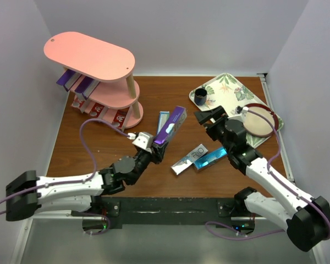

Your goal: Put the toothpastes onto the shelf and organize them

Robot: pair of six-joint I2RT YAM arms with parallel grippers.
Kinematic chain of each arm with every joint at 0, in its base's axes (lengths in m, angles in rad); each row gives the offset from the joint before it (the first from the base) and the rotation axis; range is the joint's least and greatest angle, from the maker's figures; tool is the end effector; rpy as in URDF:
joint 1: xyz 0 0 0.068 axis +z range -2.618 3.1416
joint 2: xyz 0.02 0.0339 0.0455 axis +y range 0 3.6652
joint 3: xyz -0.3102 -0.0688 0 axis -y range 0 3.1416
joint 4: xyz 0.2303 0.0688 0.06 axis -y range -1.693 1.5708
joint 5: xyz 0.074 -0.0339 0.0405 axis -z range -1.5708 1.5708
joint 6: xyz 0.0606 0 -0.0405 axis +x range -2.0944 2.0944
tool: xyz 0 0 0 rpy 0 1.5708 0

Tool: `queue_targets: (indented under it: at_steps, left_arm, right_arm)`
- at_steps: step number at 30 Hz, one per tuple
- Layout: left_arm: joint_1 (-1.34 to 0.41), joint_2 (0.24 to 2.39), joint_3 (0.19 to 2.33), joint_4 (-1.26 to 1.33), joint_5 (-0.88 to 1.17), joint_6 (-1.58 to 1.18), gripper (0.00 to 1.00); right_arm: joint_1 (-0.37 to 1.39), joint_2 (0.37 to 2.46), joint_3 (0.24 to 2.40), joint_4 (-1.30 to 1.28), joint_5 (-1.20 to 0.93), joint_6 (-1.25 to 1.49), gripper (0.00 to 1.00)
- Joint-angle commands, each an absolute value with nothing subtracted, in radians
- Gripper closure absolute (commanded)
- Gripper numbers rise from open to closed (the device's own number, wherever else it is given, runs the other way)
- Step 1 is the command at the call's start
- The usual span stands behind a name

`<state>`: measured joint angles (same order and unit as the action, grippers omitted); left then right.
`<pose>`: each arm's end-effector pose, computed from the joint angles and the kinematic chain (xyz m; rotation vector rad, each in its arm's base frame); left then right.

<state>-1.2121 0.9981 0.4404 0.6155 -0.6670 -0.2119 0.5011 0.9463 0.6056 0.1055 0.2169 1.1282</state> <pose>0.1055 -0.1746 0.3103 0.2304 1.5418 -0.6293 0.1863 0.0872 0.3137 0.7416 1.7578 0.9486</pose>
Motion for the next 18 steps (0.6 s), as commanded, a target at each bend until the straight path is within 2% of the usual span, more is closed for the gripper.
queue_targets:
  at_steps: [1,2,8,18]
  left_arm:
    - [-1.209,0.829,0.43,0.298,-0.733,-0.304,0.91]
    - [-1.206,0.807,0.44,0.181,-0.761,-0.308,0.91]
    - [-1.106,0.664,0.491,-0.138,-0.781,-0.359,0.91]
    - [-0.846,0.621,0.64,-0.285,-0.669,-0.342,0.92]
  right_arm:
    - [0.485,0.919,0.641,0.045,0.291,1.066,0.01]
    - [0.483,0.919,0.64,0.044,0.288,1.063,0.01]
    - [0.471,0.956,0.641,0.054,0.236,1.057,0.02]
    - [0.456,0.92,0.64,0.015,0.222,1.026,0.02]
